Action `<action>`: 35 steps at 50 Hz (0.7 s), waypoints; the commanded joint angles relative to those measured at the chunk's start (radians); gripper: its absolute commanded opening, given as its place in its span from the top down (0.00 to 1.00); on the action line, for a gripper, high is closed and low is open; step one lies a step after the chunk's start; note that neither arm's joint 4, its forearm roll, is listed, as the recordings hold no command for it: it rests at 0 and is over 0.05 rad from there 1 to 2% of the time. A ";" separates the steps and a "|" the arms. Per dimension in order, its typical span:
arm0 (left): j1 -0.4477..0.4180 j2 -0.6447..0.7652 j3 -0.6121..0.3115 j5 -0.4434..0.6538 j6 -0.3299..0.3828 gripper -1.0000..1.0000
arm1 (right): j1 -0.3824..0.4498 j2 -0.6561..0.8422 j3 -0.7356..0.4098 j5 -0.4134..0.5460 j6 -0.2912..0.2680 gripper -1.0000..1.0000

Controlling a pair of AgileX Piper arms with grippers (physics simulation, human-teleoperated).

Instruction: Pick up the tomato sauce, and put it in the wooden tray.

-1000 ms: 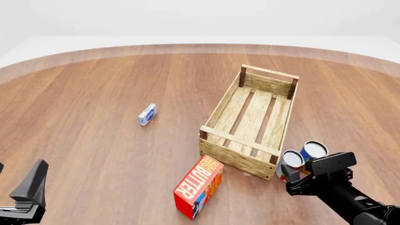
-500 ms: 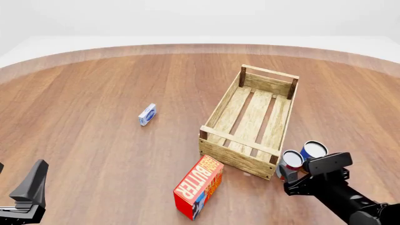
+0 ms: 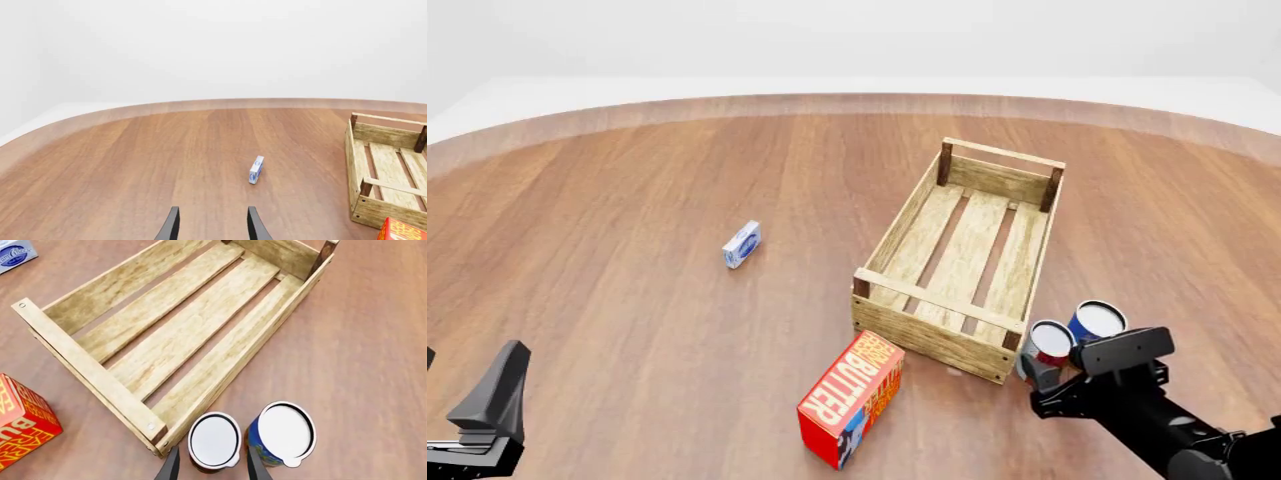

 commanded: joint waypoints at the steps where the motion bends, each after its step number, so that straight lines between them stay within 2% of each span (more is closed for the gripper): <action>1: 0.000 0.000 0.000 0.000 0.000 0.00 | -0.002 0.001 0.001 -0.001 -0.006 1.00; 22: 0.000 0.000 0.000 0.000 0.000 0.00 | 0.001 -0.007 0.004 0.008 -0.010 1.00; 35: 0.000 0.000 0.000 0.000 0.000 0.00 | -0.008 -0.099 0.007 0.080 -0.023 1.00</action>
